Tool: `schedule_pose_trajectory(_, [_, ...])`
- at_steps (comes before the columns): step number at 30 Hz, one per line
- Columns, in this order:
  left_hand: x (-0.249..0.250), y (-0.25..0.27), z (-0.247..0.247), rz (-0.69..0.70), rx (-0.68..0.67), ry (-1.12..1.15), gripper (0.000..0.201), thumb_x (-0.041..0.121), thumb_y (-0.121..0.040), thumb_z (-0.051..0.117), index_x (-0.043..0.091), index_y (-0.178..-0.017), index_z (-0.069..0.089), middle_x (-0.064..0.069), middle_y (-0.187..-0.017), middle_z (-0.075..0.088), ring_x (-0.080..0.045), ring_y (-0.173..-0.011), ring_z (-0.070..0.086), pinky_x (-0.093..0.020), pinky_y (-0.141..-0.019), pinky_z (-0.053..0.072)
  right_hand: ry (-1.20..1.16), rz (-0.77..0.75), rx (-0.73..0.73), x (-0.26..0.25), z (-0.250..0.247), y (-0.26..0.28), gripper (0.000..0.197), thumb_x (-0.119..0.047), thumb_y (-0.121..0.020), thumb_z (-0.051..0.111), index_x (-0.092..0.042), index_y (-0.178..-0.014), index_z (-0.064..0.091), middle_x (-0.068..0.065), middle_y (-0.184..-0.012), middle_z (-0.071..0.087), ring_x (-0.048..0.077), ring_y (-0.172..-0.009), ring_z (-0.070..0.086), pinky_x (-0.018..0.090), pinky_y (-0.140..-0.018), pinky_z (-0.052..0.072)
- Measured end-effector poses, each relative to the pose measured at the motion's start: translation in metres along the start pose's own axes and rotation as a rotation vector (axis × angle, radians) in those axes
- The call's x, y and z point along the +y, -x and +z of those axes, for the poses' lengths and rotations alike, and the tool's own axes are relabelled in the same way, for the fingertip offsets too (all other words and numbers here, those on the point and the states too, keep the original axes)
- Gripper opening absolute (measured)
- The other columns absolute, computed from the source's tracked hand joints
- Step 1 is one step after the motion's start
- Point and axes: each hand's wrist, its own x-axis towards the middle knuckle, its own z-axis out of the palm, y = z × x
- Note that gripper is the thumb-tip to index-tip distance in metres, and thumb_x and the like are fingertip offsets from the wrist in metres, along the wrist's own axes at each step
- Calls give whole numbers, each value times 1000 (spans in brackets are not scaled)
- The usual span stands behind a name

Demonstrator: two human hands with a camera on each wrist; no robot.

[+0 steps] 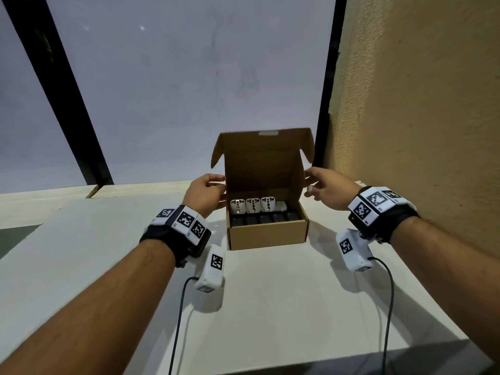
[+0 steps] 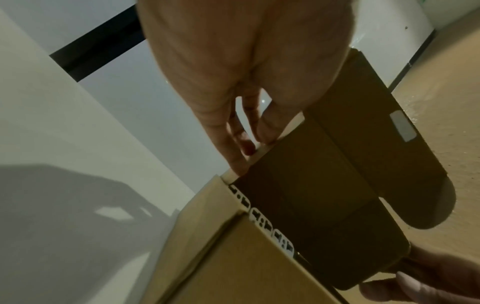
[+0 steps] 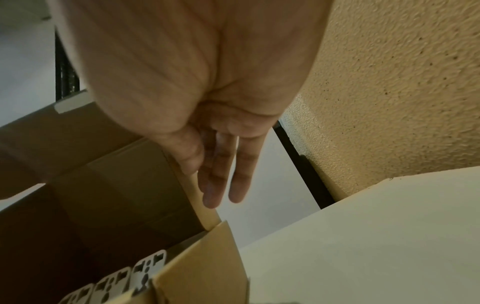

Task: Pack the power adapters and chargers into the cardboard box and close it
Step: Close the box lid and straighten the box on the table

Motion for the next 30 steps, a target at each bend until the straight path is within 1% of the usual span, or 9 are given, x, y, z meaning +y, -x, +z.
schedule_pose_trajectory(6, [0,12,-4,35,-142,22,58,-17,-92,36,16,-137,50,-12,-93,54,-25,-83,62,-34,-76,58,-5,9,-49,5,2,3,51,18,-87,36,-15,-121,56,-1,-120,59,15,-100,66,29,-84,53])
schedule_pose_trajectory(10, [-4,15,-9,53,-153,-6,48,-18,-93,35,6,-127,59,-12,-99,51,-20,-67,55,-29,-64,54,34,-3,8,13,-4,3,50,19,-86,32,-11,-113,63,2,-111,64,20,-100,65,18,-69,45])
schedule_pose_trajectory(12, [-4,15,-16,80,-132,-43,41,-13,-96,39,10,-118,64,-10,-106,55,-17,-66,58,-30,-66,53,-91,-21,92,15,-13,-1,40,13,-93,36,-10,-110,64,2,-99,67,17,-88,64,21,-68,47])
schedule_pose_trajectory(15, [-2,15,-27,139,-77,-14,35,-9,-96,45,15,-110,67,-7,-113,60,-19,-78,65,-34,-78,57,-326,-79,115,8,-22,0,26,-15,-103,38,-22,-102,63,0,-88,65,19,-79,62,36,-72,50])
schedule_pose_trajectory(18, [4,19,-29,178,-139,-7,27,-1,-97,50,10,-115,67,-4,-110,65,-21,-88,66,-34,-81,57,-344,-98,39,-7,-24,6,40,-37,-102,35,-14,-111,66,12,-93,70,21,-81,64,41,-81,52])
schedule_pose_trajectory(21, [12,25,-25,179,-203,-107,30,-7,-96,42,4,-104,69,-5,-102,67,-19,-82,67,-23,-71,57,-273,-55,-28,-18,-24,13,50,-42,-101,34,-7,-108,69,-3,-70,72,14,-73,66,35,-80,52])
schedule_pose_trajectory(25, [8,27,-26,177,-218,-397,46,-13,-92,37,12,-83,74,-13,-106,70,-22,-84,69,-31,-83,58,-154,47,-152,-18,-19,17,42,-39,-100,42,-14,-101,75,0,-105,73,23,-96,68,37,-90,53])
schedule_pose_trajectory(27, [6,30,-25,209,-204,-507,47,-12,-88,37,16,-81,74,-12,-107,71,-23,-92,68,-37,-91,56,-26,50,-117,-21,-14,21,38,-39,-99,45,-17,-100,76,-2,-105,72,17,-90,67,31,-84,52])
schedule_pose_trajectory(30, [10,38,-22,293,-178,-680,44,-9,-87,40,12,-94,78,-3,-107,72,-14,-95,63,-26,-92,49,178,-1,-67,-28,-8,26,37,-38,-99,44,-22,-94,77,-4,-99,73,10,-81,64,27,-79,45])
